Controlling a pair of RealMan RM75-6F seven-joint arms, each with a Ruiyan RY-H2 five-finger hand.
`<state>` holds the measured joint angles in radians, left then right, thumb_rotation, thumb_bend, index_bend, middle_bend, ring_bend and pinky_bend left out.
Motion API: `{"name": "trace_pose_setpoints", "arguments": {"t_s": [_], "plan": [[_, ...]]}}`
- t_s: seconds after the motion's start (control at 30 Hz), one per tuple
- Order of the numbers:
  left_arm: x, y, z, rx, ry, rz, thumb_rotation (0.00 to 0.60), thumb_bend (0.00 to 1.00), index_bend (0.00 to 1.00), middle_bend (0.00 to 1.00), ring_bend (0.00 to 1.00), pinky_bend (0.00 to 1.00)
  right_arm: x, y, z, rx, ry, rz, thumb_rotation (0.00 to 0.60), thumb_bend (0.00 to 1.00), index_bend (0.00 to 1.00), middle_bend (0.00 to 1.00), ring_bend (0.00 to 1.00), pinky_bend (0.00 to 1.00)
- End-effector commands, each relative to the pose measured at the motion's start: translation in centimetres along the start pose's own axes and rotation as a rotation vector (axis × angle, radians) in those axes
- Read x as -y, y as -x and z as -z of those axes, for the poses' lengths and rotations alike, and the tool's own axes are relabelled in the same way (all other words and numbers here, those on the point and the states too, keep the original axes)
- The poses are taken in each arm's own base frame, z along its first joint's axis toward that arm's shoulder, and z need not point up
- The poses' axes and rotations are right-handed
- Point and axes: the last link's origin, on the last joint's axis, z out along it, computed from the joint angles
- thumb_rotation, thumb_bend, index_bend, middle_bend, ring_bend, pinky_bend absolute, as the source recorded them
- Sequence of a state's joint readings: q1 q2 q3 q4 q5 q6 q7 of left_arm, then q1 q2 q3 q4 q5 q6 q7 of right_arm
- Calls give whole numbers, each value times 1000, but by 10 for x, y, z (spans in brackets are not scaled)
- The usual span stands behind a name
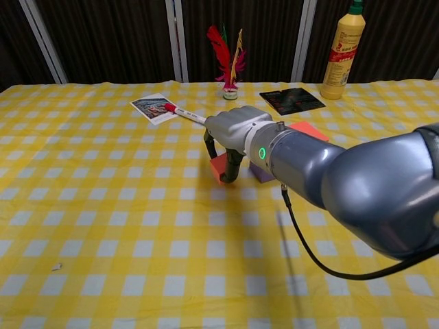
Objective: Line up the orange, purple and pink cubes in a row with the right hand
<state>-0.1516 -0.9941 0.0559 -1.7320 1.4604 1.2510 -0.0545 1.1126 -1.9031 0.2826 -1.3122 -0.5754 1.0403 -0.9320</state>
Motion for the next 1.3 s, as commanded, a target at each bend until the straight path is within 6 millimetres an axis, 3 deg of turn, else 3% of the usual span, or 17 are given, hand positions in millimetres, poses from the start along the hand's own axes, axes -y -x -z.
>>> {"name": "trace_pose_setpoints", "arguments": {"t_s": [0.03, 1.07, 1.3], "plan": [[0, 0, 0, 1, 1, 0, 600, 21, 0, 0, 0, 33, -4, 0, -1, 4, 8, 5, 600, 434, 526, 76, 0, 36], [-1, 1, 0, -1, 1, -3, 600, 21, 0, 0, 0, 33, -25, 4, 5, 60, 66, 23, 600, 433, 523, 76, 0, 36], [-1, 1, 0, 0, 1, -4, 600, 21, 0, 0, 0, 33, -24, 6, 6, 65, 73, 19, 600, 433, 422, 76, 0, 36]]}}
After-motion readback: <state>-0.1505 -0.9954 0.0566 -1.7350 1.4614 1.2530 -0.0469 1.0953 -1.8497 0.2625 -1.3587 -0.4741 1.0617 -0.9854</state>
